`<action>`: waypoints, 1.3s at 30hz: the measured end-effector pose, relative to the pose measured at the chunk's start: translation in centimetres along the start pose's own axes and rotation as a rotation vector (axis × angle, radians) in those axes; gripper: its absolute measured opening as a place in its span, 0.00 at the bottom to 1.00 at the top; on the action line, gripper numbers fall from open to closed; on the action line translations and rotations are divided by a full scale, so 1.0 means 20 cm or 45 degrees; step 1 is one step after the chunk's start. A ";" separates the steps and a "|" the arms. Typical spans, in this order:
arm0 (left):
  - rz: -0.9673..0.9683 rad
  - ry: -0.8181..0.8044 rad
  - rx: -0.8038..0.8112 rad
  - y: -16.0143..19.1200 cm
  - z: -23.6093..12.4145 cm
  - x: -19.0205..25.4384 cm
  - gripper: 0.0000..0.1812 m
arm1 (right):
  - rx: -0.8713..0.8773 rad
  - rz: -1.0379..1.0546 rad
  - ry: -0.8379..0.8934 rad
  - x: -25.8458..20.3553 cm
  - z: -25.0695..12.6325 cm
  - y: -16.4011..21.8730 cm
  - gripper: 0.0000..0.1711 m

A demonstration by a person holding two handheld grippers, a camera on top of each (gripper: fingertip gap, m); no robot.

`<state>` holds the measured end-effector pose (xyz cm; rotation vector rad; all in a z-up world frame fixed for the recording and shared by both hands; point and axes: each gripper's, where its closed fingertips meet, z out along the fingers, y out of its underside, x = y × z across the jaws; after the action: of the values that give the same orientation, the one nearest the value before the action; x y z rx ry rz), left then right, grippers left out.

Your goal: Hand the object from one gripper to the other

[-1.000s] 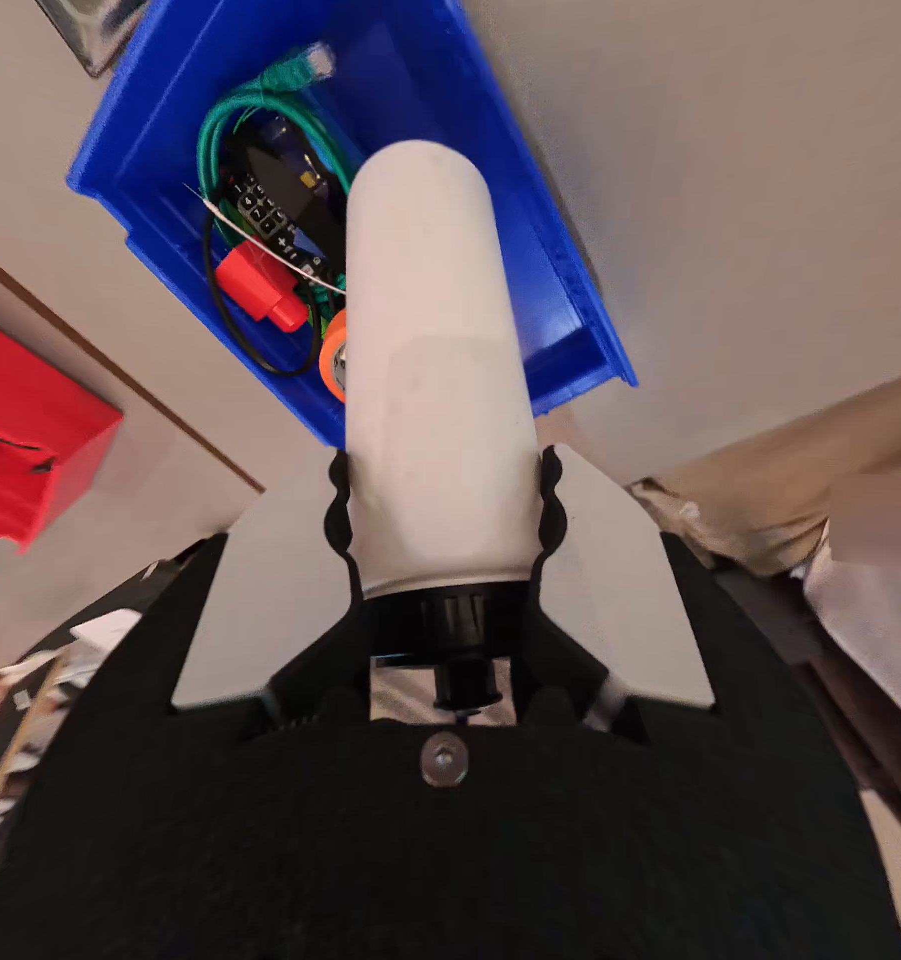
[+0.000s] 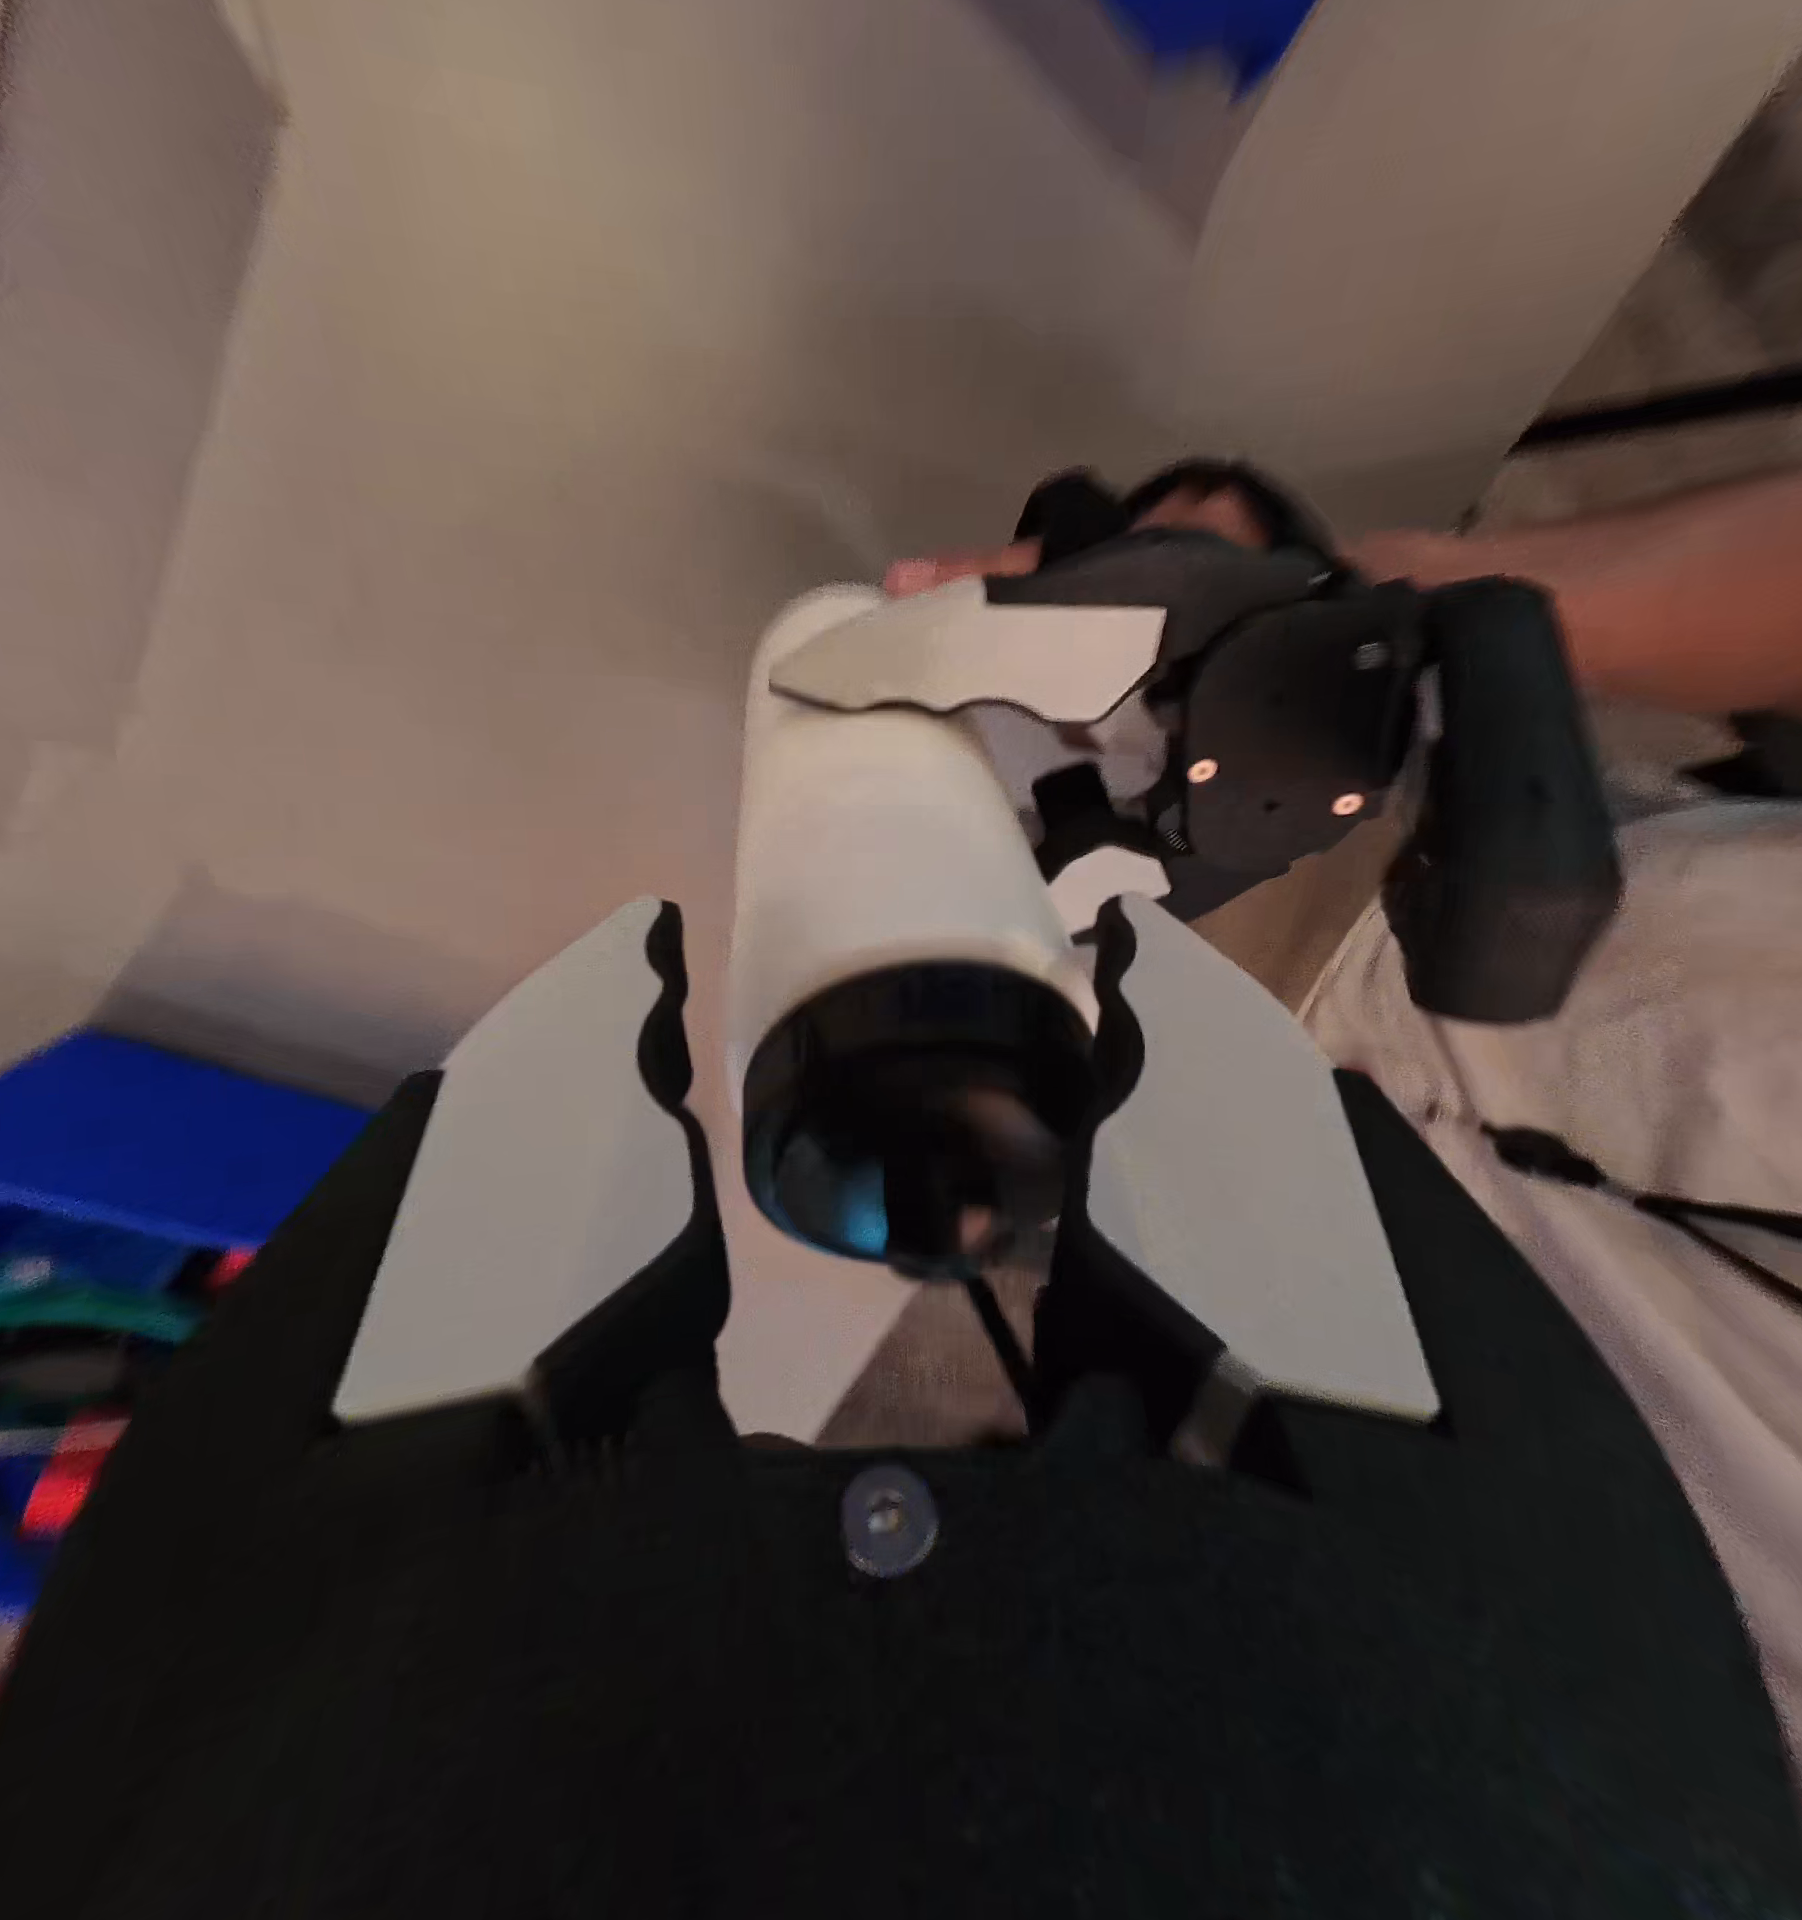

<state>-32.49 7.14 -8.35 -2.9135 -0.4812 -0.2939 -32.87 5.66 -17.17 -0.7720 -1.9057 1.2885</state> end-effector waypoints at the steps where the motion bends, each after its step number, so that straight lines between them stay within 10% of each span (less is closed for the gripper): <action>1: 0.022 0.036 0.127 -0.04 -0.04 0.01 0.42 | 0.028 0.081 -0.036 0.00 -0.02 0.00 0.49; 9: 0.119 0.440 1.388 0.03 -0.29 0.12 0.46 | 0.192 0.574 -0.459 -0.04 -0.19 -0.04 0.49; 26: 0.455 0.155 0.257 0.28 0.25 0.13 0.52 | -0.226 0.130 -0.409 -0.26 -0.13 0.12 0.49; 34: 0.235 0.185 0.491 0.23 0.23 -0.05 0.52 | -0.174 0.219 -0.261 -0.12 -0.13 0.15 0.53; 39: -0.304 0.326 1.038 0.17 0.04 -0.35 0.52 | 0.013 0.353 -0.004 0.08 -0.18 0.10 0.51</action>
<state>-37.66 2.07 -11.12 -2.0027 -0.7029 -0.3829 -30.70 9.41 -17.84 -1.0586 -1.8395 1.4633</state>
